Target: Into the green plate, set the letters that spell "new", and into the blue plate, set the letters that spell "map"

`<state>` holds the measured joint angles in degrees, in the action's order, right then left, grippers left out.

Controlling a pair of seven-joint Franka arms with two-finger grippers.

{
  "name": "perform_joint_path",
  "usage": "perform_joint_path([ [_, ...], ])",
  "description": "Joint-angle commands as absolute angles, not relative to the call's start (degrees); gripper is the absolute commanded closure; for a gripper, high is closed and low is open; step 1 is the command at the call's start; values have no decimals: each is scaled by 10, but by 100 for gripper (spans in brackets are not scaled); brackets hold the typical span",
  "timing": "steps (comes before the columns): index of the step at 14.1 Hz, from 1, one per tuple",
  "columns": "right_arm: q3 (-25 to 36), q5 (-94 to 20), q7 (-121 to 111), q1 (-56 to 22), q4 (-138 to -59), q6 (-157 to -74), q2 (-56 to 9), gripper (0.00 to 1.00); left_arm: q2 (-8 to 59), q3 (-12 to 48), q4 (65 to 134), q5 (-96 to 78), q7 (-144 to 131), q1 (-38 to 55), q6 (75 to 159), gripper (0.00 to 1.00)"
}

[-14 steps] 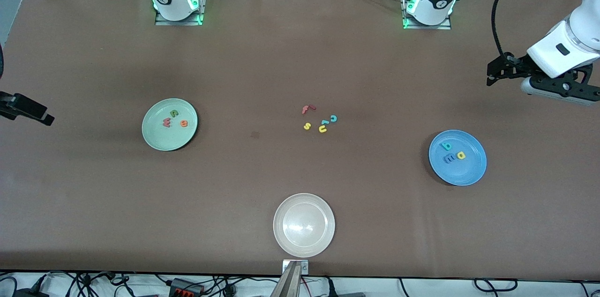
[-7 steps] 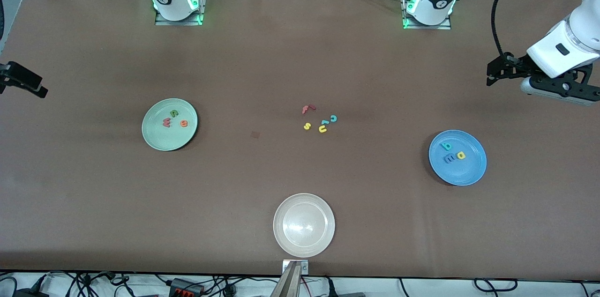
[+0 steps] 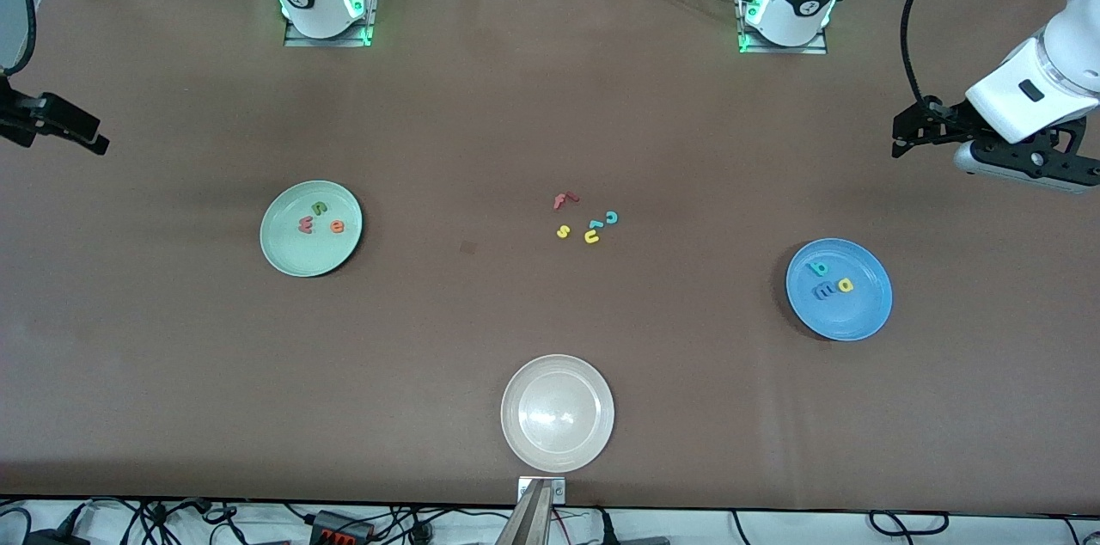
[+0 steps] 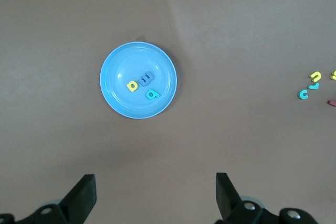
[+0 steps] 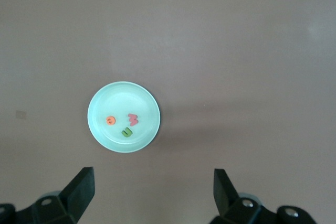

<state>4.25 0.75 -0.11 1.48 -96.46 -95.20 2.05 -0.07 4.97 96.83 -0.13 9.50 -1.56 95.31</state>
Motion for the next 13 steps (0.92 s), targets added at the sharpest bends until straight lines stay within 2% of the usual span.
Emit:
perform_joint_path([
  [1,33,17,-11,24,-1041,-983,77,0,-4,52,965,-11,109,-19,946,0],
  [9,33,16,-11,23,-1021,-921,85,0,-4,52,965,-11,109,-19,944,0],
  [13,33,16,-8,24,-1022,-918,89,0,-4,52,965,-11,109,-19,944,0],
])
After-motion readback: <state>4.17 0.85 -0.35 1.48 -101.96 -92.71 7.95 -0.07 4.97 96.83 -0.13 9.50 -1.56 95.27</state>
